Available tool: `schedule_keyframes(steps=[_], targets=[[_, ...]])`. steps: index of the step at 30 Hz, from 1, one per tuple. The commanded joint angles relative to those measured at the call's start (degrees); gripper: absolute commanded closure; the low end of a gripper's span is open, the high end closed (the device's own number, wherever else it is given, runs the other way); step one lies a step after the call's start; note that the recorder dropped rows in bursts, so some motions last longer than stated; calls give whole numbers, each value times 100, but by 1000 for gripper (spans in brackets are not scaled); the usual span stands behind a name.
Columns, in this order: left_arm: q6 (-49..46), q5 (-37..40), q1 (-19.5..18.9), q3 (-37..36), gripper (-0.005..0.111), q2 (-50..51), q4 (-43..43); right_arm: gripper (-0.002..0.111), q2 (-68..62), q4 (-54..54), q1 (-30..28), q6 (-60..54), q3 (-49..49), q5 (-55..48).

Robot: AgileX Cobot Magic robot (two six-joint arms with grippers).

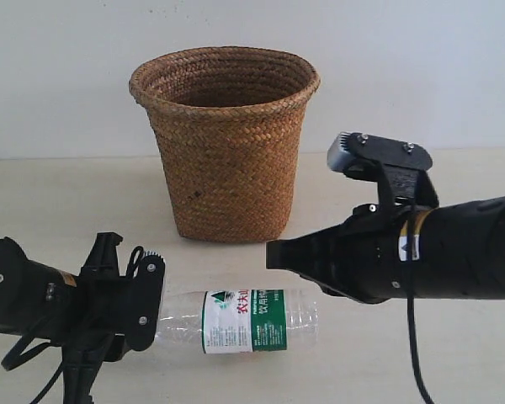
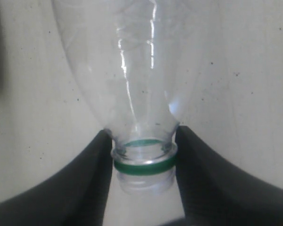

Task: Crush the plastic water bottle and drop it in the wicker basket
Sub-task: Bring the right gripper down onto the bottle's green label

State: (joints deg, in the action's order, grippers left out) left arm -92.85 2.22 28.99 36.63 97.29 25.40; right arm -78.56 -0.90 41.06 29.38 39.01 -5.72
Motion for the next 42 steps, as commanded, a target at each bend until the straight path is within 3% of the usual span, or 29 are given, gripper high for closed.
schedule_keyframes(steps=[1, 7, 21, 27, 35, 42], targets=[[69, -72, 28, 14, 103, 11, 70, 107, -357, 1, 65, -40, 248, -240], [69, -85, 28, 14, 103, 11, 70, 107, -757, -8, 489, -52, 291, 141], [69, -23, 28, 14, 103, 11, 70, 107, -1737, 13, 464, -79, 291, 519], [69, -23, 28, 14, 103, 11, 70, 107, -1727, 13, 464, -270, 748, -17], [69, -34, 28, 14, 103, 11, 70, 107, -2057, -7, 120, -334, 797, 35], [69, -70, 28, 14, 103, 11, 70, 107, -2285, -7, 147, -334, 797, 147]])
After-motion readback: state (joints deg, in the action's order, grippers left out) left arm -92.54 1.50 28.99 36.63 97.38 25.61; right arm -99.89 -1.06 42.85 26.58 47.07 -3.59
